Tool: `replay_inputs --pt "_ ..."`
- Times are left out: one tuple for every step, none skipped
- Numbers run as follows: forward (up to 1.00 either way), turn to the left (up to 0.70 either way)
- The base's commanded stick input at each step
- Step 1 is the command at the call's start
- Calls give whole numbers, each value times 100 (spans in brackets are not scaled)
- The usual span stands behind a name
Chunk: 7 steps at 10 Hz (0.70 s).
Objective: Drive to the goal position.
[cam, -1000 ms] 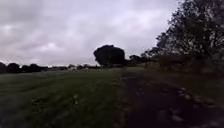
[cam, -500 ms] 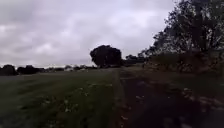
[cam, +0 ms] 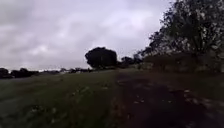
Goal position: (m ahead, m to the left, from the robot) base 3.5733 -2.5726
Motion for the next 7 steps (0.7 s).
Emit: replay_inputs --pt "50 -25" --pt "50 -25" --pt "50 -25" --pt "50 -25" --pt "50 -25" --pt "50 -25" --pt "50 -25"
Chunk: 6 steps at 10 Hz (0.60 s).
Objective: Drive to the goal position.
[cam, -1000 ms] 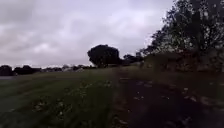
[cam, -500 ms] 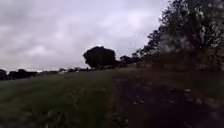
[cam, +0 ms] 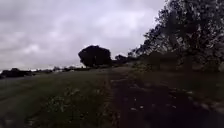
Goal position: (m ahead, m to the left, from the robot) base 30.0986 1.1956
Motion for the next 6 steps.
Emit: replay_inputs --pt "50 -25" --pt "50 -25" --pt "50 -25" --pt "50 -25" --pt "50 -25" --pt "50 -25"
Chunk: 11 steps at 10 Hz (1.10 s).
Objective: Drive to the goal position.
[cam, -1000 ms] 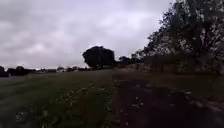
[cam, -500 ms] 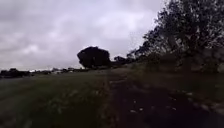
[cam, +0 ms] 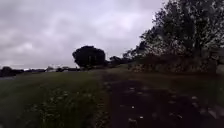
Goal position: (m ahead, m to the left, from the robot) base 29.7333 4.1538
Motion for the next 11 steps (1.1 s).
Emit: replay_inputs --pt "50 -25" --pt "50 -25" --pt "50 -25" --pt "50 -25" --pt "50 -25" --pt "50 -25" --pt "50 -25" --pt "50 -19" --pt "50 -7" --pt "50 0" --pt "50 0"
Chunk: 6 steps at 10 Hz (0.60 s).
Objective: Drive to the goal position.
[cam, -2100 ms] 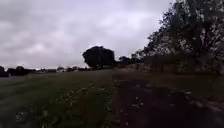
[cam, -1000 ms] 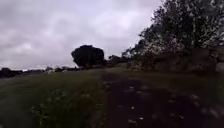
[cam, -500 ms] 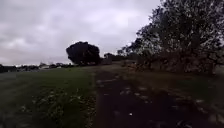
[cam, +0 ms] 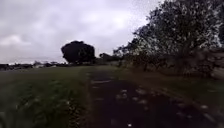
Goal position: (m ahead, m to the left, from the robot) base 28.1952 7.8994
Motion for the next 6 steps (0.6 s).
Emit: replay_inputs --pt "50 0" --pt "50 0" --pt "50 0" --pt "50 0" --pt "50 0" --pt "50 10"
